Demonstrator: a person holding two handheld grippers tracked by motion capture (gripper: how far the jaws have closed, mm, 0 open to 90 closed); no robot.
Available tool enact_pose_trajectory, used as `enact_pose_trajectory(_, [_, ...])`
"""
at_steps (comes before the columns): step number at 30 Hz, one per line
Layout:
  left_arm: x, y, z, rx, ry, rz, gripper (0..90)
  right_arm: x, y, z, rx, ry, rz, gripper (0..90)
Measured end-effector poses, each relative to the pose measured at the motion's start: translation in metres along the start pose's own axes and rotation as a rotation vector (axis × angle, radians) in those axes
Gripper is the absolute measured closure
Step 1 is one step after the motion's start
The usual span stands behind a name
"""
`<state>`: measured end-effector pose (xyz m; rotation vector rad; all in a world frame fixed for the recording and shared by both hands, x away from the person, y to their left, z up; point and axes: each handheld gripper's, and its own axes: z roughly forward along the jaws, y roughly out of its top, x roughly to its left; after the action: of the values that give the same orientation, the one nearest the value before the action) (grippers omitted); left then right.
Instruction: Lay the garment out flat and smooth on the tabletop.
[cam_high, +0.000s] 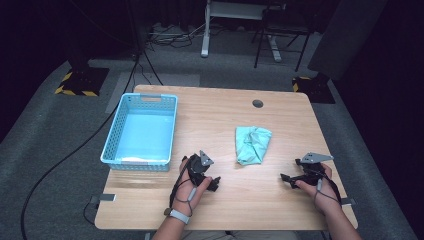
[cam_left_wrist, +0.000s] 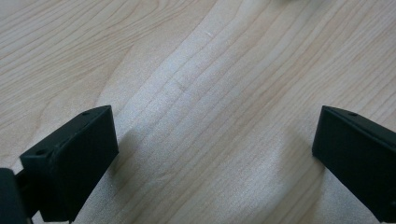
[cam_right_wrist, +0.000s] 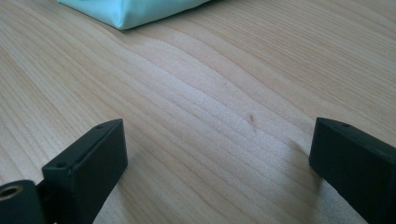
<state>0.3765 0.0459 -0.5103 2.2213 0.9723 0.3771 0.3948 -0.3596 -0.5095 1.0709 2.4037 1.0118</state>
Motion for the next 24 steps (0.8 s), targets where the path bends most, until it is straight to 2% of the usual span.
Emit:
enact_pose_trajectory(19, [0.0001,0.0001,-0.0001,0.000,0.002,0.002,0.0,-0.0006,0.0001,-0.0002,0.002,0.005,-0.004,4.6])
enact_pose_trajectory(24, [0.0002,0.0001,-0.0001,0.000,0.002,0.002,0.1,-0.0010,-0.0005,-0.0024,-0.002,0.006,-0.007,9.1])
